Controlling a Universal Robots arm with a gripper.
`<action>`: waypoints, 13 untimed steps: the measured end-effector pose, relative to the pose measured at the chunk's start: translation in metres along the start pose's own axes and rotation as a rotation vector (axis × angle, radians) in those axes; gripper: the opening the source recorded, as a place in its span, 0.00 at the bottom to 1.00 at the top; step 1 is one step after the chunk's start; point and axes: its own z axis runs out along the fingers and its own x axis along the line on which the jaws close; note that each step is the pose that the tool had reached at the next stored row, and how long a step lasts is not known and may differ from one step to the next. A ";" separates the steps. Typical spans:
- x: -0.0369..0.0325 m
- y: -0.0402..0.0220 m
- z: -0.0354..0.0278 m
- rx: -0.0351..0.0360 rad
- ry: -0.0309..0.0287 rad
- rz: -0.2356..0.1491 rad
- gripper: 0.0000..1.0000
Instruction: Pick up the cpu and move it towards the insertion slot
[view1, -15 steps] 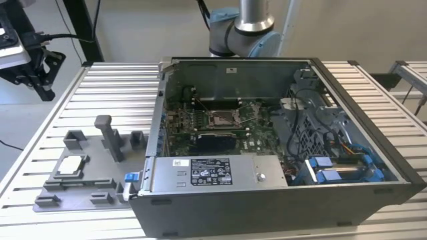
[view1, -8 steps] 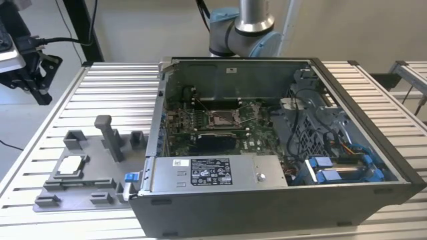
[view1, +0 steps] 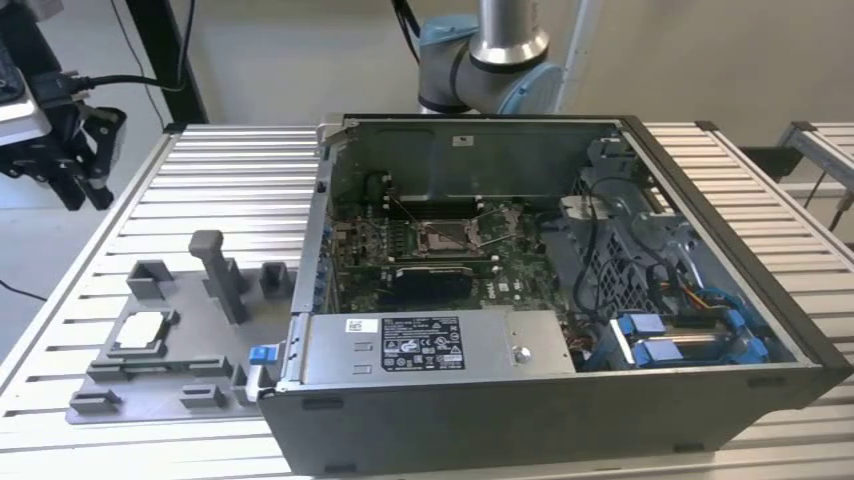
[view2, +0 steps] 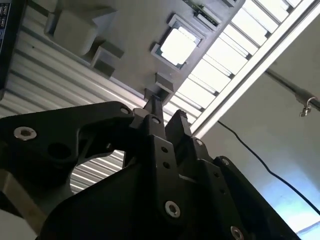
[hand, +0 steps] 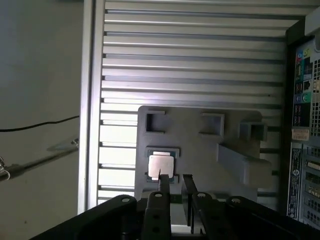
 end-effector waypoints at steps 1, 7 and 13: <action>0.0000 0.0000 0.0000 0.0000 0.0000 0.000 1.00; 0.0001 0.0000 0.0000 0.0000 0.0000 0.000 1.00; 0.0005 0.0000 0.0001 0.0000 0.0000 0.000 1.00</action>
